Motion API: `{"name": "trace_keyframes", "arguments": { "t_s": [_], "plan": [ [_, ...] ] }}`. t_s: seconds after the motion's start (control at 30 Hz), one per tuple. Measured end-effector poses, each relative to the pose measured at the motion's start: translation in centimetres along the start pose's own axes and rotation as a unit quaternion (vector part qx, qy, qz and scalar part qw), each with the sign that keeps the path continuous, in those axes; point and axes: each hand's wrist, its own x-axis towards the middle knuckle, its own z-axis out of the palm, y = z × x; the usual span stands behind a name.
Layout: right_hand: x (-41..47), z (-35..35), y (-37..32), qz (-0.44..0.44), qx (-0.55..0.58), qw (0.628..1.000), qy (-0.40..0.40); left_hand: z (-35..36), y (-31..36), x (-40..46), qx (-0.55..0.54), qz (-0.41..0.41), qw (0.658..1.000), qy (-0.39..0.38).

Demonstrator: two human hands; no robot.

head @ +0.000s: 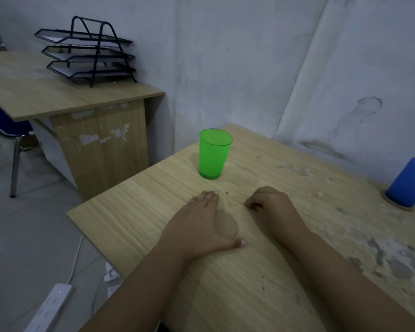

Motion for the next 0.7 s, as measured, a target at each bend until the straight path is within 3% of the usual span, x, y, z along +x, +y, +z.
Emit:
{"name": "trace_keyframes", "arguments": {
  "t_s": [0.27, 0.43, 0.7],
  "plan": [
    [3.8, 2.1, -2.1, -0.094, 0.001, 0.995, -0.03, 0.2, 0.0, 0.3, 0.026, -0.017, 0.999, -0.012],
    [6.1, 2.2, -1.1, -0.072, -0.067, 0.994, -0.045, 0.1, 0.0, 0.2, 0.045, -0.008, 0.999, -0.009],
    [2.5, 0.4, 1.2, -0.005, -0.034, 0.999, -0.014, 0.1, -0.2, 0.4, 0.041, -0.005, 0.999, -0.019]
  ]
}}
